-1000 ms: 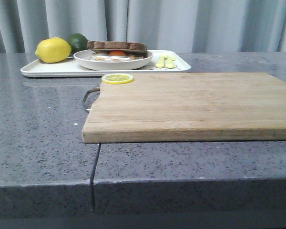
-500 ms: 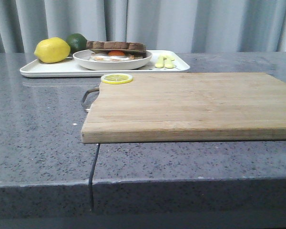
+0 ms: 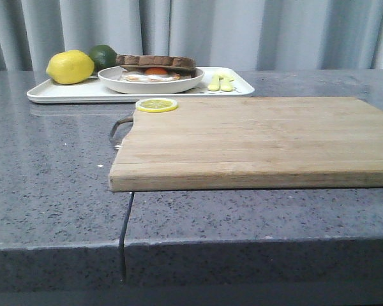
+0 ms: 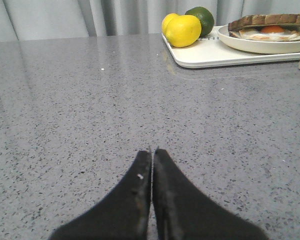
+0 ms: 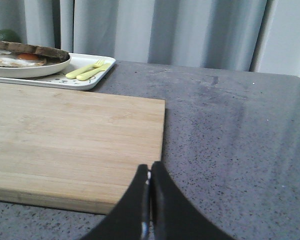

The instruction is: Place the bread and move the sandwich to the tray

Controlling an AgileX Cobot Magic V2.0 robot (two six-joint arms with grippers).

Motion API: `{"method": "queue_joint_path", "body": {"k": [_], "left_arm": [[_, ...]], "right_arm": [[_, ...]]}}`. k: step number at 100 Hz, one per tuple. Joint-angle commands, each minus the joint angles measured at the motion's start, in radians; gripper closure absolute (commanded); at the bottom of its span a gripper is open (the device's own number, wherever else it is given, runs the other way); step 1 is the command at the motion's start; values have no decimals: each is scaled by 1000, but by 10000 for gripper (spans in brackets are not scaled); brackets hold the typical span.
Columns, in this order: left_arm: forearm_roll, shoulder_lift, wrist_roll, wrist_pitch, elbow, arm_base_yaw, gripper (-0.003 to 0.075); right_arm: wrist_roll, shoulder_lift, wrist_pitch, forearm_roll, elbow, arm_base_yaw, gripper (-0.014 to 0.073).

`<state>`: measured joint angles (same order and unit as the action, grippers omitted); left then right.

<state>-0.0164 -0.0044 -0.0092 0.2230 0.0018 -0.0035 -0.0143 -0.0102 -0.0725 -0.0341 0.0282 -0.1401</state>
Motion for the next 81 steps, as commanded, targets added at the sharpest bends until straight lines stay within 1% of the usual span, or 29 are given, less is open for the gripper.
{"method": "queue_joint_path", "body": {"k": [1, 81], "left_arm": [[-10, -32, -9, -78, 15, -8, 739], [-10, -32, -9, -78, 15, -8, 739]], "right_arm": [[-1, -20, 92, -13, -1, 8, 710], [-1, -20, 79, -13, -1, 8, 710]]}}
